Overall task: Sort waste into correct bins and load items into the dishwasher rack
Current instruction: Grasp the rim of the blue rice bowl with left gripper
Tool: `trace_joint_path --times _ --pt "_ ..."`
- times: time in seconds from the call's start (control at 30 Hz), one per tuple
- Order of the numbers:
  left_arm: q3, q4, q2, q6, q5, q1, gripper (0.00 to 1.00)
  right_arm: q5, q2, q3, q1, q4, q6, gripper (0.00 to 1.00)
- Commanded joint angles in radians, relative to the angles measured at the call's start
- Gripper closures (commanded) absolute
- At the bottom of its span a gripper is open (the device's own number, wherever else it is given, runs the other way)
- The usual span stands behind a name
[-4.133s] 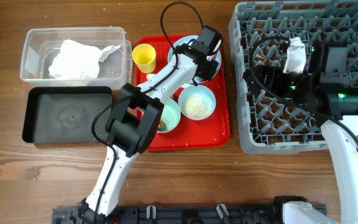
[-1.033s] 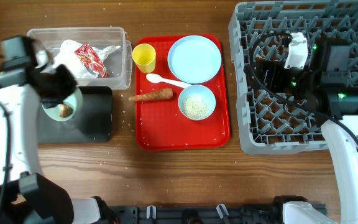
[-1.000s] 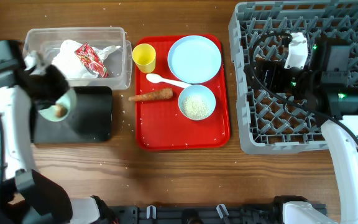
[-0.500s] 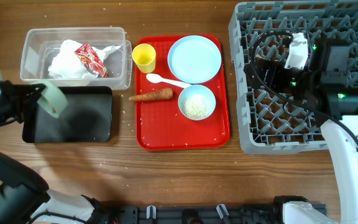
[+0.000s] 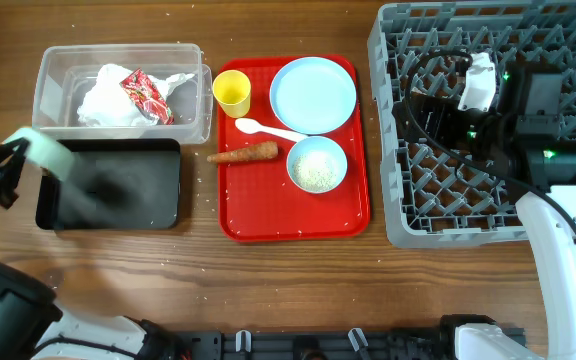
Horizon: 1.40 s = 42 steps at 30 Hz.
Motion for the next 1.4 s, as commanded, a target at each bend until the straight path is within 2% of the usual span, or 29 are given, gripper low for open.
trace_joint_path --times 0.0,0.17,0.37,0.47,0.53,0.57,0.63,0.7,0.8,0.83,0.9,1.13,1.17,1.2,1.23,1.3,1.37 --pt "0.000 -0.019 0.017 -0.010 -0.001 -0.002 0.96 -0.001 0.001 -0.007 -0.002 0.004 0.005 0.00" --pt "0.000 -0.023 0.017 -0.010 -0.061 -0.010 0.96 -0.002 0.001 -0.007 -0.002 0.003 0.007 0.00" --pt "0.000 -0.049 0.017 -0.014 -0.075 -0.016 0.96 -0.002 0.001 -0.007 -0.002 0.004 0.007 0.00" --pt "0.010 -0.040 -0.014 -0.013 -0.048 -0.069 0.96 -0.002 0.001 -0.007 -0.002 0.008 0.006 0.00" --pt "0.048 0.009 -0.118 -0.014 -0.073 -0.183 0.96 -0.002 0.001 -0.007 -0.002 0.007 0.006 0.00" --pt "0.069 0.023 -0.178 -0.014 -0.135 -0.262 0.96 -0.001 0.001 -0.007 -0.002 0.007 0.006 0.00" --pt "0.083 0.057 -0.284 -0.015 -0.318 -0.455 0.96 -0.001 0.001 -0.007 -0.002 0.007 0.006 0.00" --pt "0.083 0.055 -0.349 -0.014 -0.576 -0.681 0.96 -0.002 0.001 -0.007 -0.002 0.006 0.007 0.00" --pt "0.082 0.014 -0.325 -0.014 -0.901 -1.040 0.96 -0.001 0.001 -0.007 -0.002 0.007 0.006 0.00" --pt "0.082 -0.002 -0.301 -0.014 -0.980 -1.122 0.96 -0.001 0.001 -0.007 -0.002 0.007 0.006 0.00" --pt "0.082 -0.099 -0.194 -0.029 -1.155 -1.325 0.96 -0.001 0.001 -0.007 -0.002 0.006 0.006 0.00" --pt "0.079 -0.172 0.013 -0.040 -1.165 -1.522 0.96 -0.001 0.001 -0.007 -0.002 0.006 0.005 0.00" --pt "0.079 -0.174 0.017 -0.040 -1.169 -1.530 0.93 -0.001 0.001 -0.007 -0.002 0.006 0.005 0.00" --pt "0.079 -0.173 0.018 -0.040 -1.176 -1.540 0.74 -0.001 0.001 -0.007 -0.002 0.006 0.005 0.00" --pt "0.079 -0.168 0.018 -0.040 -1.176 -1.543 0.46 0.002 0.001 -0.007 -0.002 0.007 0.004 0.00" --pt "0.099 -0.163 0.016 -0.039 -1.176 -1.543 0.34 0.003 0.001 -0.007 -0.002 0.007 0.004 0.00" --pt "0.154 -0.165 0.016 -0.013 -1.176 -1.544 0.33 0.003 0.001 -0.007 -0.002 0.007 0.004 0.00"
